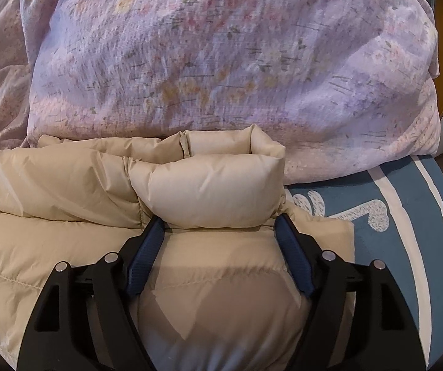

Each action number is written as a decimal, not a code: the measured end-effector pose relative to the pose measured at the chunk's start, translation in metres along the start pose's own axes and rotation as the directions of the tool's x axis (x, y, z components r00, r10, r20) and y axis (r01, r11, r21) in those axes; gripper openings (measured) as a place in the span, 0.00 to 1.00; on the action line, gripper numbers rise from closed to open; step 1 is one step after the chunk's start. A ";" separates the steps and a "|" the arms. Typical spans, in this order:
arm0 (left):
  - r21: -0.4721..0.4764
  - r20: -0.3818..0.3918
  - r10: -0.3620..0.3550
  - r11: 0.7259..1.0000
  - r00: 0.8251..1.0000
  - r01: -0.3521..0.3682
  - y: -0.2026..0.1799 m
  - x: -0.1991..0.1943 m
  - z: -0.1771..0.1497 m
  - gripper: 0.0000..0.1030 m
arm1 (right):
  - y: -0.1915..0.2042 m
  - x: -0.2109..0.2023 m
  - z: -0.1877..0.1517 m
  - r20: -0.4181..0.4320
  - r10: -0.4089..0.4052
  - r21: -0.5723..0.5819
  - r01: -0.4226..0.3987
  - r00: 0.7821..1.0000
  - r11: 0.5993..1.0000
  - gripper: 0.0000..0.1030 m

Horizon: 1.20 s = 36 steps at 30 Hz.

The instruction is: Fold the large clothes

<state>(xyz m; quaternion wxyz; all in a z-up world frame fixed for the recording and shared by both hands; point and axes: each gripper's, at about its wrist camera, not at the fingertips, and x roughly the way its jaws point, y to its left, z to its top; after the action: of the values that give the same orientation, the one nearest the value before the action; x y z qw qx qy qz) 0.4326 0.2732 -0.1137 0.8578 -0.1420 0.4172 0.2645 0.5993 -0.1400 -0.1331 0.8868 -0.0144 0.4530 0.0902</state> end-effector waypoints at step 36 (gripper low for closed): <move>-0.231 -0.122 -0.338 0.924 0.933 0.304 0.075 -0.080 -0.081 0.29 | -0.098 -0.080 -0.094 -0.042 0.531 0.385 -0.477 0.846 0.790 0.27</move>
<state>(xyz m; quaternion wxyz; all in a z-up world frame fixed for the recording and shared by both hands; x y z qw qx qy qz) 0.2969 0.2704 -0.1016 0.8338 -0.3181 0.4256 0.1498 0.4948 -0.2579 -0.1297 0.7815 0.2633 0.5132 0.2379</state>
